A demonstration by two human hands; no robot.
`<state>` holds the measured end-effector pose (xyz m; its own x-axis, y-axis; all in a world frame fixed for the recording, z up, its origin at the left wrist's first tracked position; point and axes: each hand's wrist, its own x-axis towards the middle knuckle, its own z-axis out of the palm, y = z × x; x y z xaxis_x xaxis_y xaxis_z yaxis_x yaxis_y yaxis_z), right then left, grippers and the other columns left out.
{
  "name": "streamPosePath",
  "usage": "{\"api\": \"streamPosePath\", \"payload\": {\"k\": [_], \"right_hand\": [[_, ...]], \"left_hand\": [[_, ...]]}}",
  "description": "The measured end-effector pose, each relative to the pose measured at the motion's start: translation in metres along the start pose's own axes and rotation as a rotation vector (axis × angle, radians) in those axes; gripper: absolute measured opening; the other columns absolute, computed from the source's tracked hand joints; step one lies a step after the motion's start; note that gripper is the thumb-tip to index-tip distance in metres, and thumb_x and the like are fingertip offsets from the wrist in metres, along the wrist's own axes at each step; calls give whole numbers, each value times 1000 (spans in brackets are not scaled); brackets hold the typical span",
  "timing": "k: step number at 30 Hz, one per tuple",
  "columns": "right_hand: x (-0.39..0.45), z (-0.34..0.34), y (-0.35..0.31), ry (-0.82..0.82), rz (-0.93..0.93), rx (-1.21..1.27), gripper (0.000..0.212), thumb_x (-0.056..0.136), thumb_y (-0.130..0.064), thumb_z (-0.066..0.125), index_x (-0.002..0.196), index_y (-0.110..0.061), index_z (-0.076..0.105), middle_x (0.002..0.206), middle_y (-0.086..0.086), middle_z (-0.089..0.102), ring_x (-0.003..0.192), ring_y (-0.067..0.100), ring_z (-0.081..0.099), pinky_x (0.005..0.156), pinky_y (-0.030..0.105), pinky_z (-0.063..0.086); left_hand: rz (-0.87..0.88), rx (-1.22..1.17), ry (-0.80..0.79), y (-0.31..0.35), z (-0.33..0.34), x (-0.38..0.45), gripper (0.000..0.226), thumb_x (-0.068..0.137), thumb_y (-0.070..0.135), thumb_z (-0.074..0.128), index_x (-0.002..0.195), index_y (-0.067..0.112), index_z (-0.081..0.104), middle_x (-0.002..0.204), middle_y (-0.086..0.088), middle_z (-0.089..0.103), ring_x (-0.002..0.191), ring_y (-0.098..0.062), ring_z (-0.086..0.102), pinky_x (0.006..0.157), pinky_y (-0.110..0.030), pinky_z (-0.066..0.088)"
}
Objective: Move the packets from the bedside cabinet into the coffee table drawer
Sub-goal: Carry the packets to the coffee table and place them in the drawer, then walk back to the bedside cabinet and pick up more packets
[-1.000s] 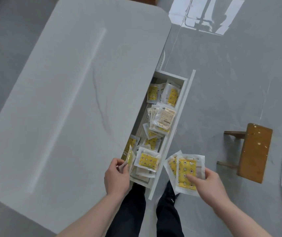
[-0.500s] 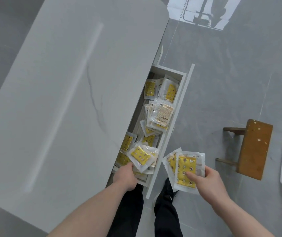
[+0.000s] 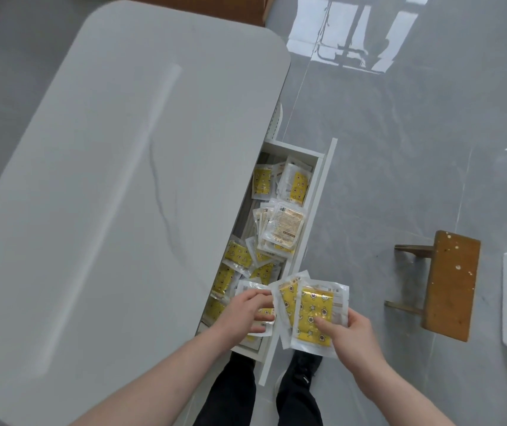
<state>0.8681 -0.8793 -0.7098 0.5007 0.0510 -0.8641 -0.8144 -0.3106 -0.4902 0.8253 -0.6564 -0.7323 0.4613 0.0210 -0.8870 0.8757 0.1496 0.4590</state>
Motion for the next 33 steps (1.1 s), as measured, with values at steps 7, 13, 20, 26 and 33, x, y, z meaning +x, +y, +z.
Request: {"api": "streamPosePath", "payload": {"k": [7,13,20,26,33], "right_hand": [[8,11,-11,-54,64,63,19,95,-9,74,109,-21,76,98,-6,82,89,13,79,79,32,58],[19,9,-16,106,40,59,12,95,-16,76,102,-25,78,90,-14,81,85,9,78,70,26,53],[37,15,-32,126,79,61,21,98,-9,68,102,-28,76,89,-15,80,88,7,74,64,22,47],[56,18,-55,159,31,40,25,97,-6,69,104,-30,73,95,-11,79,89,8,74,65,22,51],[87,32,-97,221,-26,81,25,97,-9,69,106,-32,67,100,-12,76,92,8,73,69,24,54]], "left_hand": [[-9,8,6,4,6,12,18,94,21,76,108,11,70,107,-6,77,103,-24,75,98,-51,58],[65,110,121,46,-9,45,18,100,21,67,117,23,70,109,4,76,103,-15,73,99,-43,58],[152,460,300,116,-11,102,12,94,14,65,100,24,63,93,3,69,82,-16,66,69,-31,55],[86,724,126,124,-22,127,54,97,14,64,149,19,48,131,3,64,123,-21,60,109,-37,49],[281,710,129,122,-67,107,48,97,11,65,141,27,57,136,9,63,121,-10,61,102,-30,54]]}}
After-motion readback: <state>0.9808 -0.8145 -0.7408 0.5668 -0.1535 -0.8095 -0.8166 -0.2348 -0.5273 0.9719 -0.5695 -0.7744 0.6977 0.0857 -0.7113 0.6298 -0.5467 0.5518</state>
